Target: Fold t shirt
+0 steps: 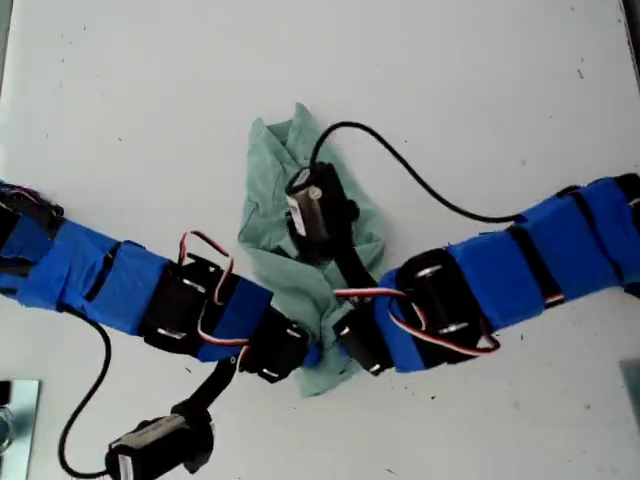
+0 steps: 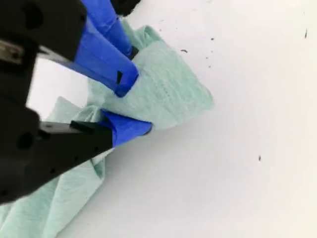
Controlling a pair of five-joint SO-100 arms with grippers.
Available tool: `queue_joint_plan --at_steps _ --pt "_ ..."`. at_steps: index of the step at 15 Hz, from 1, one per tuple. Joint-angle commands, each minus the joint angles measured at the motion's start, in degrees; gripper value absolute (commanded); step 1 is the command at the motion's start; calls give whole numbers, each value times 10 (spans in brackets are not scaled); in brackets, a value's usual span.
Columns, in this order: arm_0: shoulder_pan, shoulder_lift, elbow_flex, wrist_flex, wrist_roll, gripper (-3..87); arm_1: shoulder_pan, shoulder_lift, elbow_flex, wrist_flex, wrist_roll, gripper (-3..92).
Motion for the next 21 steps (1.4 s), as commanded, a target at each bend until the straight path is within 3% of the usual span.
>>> queue_joint_plan --at_steps 1,3,6,7,8,9,11,13,14,15,18,21 --pt "-61 106 -4 17 45 -1 91 78 -9 9 -70 -1" --pt "-149 140 -1 61 98 -1 184 84 3 4 -142 -1" --pt "-266 177 30 97 142 -1 282 81 18 -70 -214 -1" --pt "-298 180 35 106 149 34 310 80 39 -92 -218 1" --pt "-326 186 40 115 151 117 341 83 60 -103 -217 165" --pt "-352 211 57 118 154 226 371 85 66 -98 -222 259" --pt "-413 302 114 119 147 313 425 183 160 -117 -225 231" --pt "-493 459 268 56 146 304 481 402 448 -342 -239 214" --pt "-541 555 372 11 148 298 510 504 564 -391 -236 202" --pt "-579 645 475 -42 170 284 530 584 642 -391 -230 191" --pt "-598 840 701 -91 153 258 530 815 851 -354 -213 160" --pt "-541 1092 944 -122 122 178 484 1041 1040 -258 -156 137"
